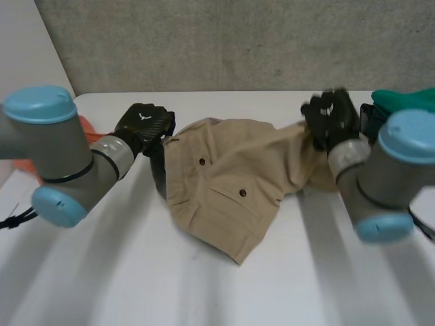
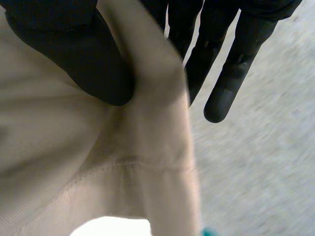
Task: Fold the laundry.
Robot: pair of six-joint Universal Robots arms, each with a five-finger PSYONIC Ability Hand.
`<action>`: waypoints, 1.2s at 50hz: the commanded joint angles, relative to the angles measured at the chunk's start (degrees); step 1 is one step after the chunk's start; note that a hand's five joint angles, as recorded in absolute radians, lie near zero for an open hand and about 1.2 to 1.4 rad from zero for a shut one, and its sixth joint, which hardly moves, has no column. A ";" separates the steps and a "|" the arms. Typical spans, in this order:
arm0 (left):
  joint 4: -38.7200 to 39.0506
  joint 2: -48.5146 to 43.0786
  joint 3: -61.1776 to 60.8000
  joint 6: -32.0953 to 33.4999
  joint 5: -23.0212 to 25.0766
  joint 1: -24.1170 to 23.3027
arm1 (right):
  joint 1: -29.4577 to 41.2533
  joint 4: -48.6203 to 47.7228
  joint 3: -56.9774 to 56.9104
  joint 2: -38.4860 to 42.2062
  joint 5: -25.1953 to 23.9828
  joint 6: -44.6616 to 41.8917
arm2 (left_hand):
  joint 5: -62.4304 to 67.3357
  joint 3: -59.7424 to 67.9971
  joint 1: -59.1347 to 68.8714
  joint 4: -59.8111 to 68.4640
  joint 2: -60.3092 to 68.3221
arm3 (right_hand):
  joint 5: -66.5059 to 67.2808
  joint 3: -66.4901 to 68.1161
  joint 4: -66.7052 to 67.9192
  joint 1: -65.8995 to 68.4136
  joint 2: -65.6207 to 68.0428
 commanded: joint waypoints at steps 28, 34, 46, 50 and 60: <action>8.01 14.66 -22.43 -7.17 -12.97 -16.68 | 0.23 -6.76 -20.25 14.73 -8.13 2.80 | 11.95 11.92 16.07 11.42 11.58 | -57.41 -58.10 -58.57 -54.53 -57.42; 8.10 14.66 -22.52 -6.82 -12.89 -14.05 | -0.03 5.63 -6.89 -1.36 0.14 4.20 | 11.95 11.92 16.07 11.42 11.58 | -57.41 -58.10 -58.57 -54.53 -57.42; 7.66 14.75 -22.52 -7.17 -12.45 -13.17 | -3.64 28.32 12.10 -14.28 -0.91 16.95 | -7.59 -7.62 -3.47 -8.11 -7.96 | -57.41 -58.10 -58.57 -54.53 -57.42; 6.35 15.10 -22.70 -5.94 -12.45 -13.61 | -4.25 27.44 18.16 -17.09 -3.28 16.87 | -56.47 -56.50 -52.35 -56.99 -56.84 | -57.41 -58.10 -58.57 -54.53 -57.42; 1.68 18.88 -19.80 -5.15 -10.34 -8.78 | -7.33 27.35 23.62 -23.25 -5.65 12.74 | -55.65 -55.68 -51.53 -56.17 -56.02 | -57.41 -58.10 -58.57 -54.53 -57.42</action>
